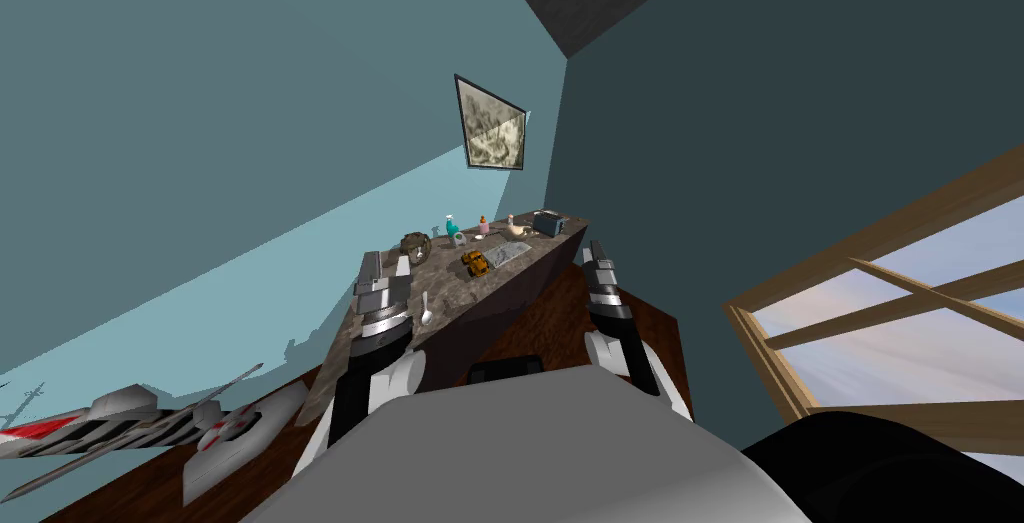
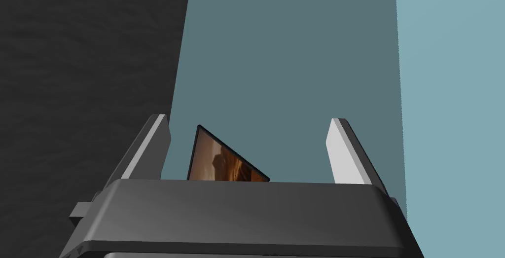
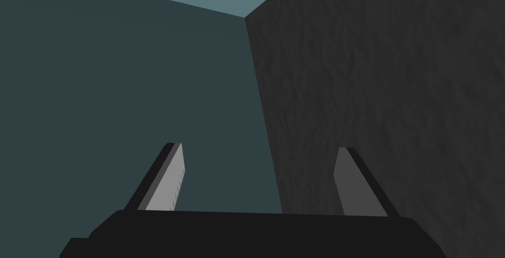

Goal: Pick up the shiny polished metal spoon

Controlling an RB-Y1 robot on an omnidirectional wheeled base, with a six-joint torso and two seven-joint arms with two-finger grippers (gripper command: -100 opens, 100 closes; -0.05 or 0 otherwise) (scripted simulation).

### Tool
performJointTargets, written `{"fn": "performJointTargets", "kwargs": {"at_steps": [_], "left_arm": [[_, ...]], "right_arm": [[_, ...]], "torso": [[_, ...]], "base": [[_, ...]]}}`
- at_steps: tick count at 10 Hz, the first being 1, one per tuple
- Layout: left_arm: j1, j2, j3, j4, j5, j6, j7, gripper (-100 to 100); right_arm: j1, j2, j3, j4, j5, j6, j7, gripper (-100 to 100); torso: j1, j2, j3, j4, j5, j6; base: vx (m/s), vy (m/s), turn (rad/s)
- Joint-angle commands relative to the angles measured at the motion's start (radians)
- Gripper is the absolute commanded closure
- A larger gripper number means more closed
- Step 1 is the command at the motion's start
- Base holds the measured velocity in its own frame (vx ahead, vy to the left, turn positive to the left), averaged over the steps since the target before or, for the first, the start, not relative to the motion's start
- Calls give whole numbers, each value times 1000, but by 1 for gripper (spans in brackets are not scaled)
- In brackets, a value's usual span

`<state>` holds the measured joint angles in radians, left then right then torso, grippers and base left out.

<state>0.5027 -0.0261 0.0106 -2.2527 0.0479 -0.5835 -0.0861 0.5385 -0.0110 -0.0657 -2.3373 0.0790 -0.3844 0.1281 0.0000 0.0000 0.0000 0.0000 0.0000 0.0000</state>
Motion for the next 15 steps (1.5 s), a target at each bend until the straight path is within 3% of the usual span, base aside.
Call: {"fn": "performJointTargets", "kwargs": {"at_steps": [1,5,10,11,13,14,15], "left_arm": [[2,40,5,7,2,12,1,-100],[16,160,39,47,10,84,8,-100],[47,293,116,125,29,228,24,-100],[47,293,116,125,29,235,24,-100],[63,344,154,161,39,300,31,-100],[63,344,154,161,39,307,31,-100],[72,370,172,179,44,345,35,-100]], "right_arm": [[0,0,0,0,0,0,0,0],[0,0,0,0,0,0,0,0],[0,0,0,0,0,0,0,0],[0,0,0,0,0,0,0,0],[0,0,0,0,0,0,0,0],[0,0,0,0,0,0,0,0],[0,0,0,0,0,0,0,0]], "torso": [[0,0,0,0,0,0],[-1,-1,0,0,0,0],[-2,-2,-1,0,0,0],[-3,-2,-1,0,-1,0],[-2,-2,-1,0,-1,0],[-3,-2,-1,-1,-1,0],[-2,-2,-1,0,-1,0]], "base": [[2,-9,-17],[13,-25,-19],[23,-46,-34],[25,-44,-5],[34,-43,-31],[25,-32,-14],[14,-31,-32]]}}
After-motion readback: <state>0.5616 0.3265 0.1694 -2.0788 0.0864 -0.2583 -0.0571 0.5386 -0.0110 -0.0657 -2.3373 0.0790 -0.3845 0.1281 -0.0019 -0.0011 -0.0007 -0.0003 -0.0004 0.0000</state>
